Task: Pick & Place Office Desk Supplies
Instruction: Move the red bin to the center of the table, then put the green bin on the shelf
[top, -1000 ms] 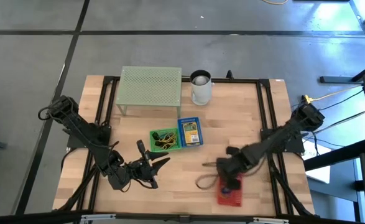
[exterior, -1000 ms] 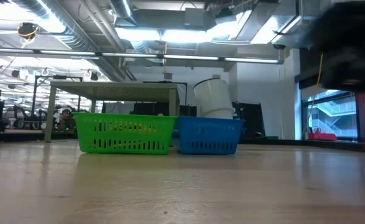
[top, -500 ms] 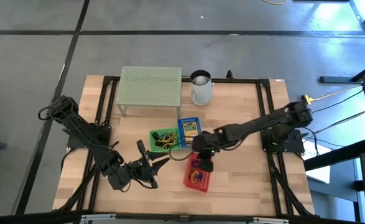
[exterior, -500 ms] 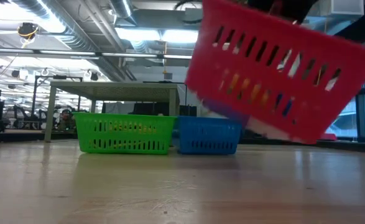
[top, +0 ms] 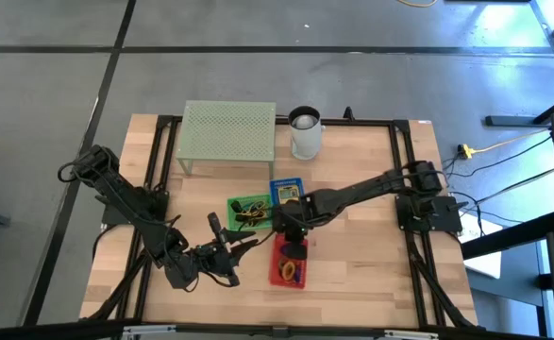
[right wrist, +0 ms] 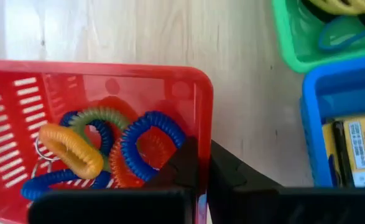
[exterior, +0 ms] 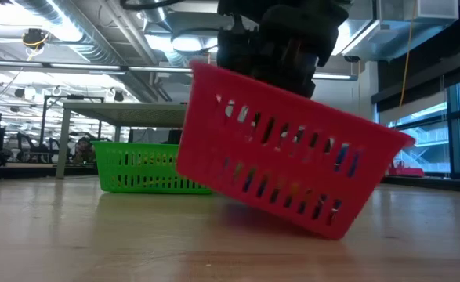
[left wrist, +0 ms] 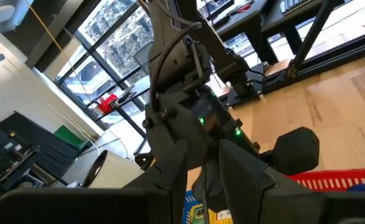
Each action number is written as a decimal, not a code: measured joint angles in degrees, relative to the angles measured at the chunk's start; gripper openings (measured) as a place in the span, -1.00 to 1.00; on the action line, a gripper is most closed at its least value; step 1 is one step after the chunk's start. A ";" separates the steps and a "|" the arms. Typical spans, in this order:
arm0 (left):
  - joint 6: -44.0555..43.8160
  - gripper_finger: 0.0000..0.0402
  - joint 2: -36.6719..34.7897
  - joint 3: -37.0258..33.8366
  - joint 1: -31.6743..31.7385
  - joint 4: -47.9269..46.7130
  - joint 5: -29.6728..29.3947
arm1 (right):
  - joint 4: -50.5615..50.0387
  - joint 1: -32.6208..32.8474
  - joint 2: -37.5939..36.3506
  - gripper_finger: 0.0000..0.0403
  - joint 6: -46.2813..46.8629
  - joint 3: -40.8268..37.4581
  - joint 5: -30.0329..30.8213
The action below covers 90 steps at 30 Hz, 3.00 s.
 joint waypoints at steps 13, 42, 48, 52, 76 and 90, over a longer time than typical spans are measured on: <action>-0.17 -0.57 0.00 0.00 0.00 -0.09 0.00 | -1.93 -0.84 -0.64 -0.40 -1.53 0.00 0.17; -2.12 -0.57 0.00 0.00 0.64 -0.24 0.04 | 13.43 5.93 -54.70 -0.42 -4.94 -42.87 24.10; -8.33 -0.55 0.00 0.00 4.59 -0.10 0.02 | 20.09 5.97 -63.89 -0.43 -5.28 -54.10 27.19; -15.81 -0.48 0.00 0.00 8.03 -4.39 1.89 | 25.09 5.97 -67.76 -0.43 -5.49 -60.27 27.20; -27.38 -0.30 0.00 -0.02 23.46 -62.80 61.64 | 32.05 5.93 -71.30 -0.44 11.50 -74.01 44.89; 2.98 -0.30 0.00 -0.02 25.92 -67.36 56.18 | 32.05 5.93 -71.28 -0.44 10.93 -74.01 30.36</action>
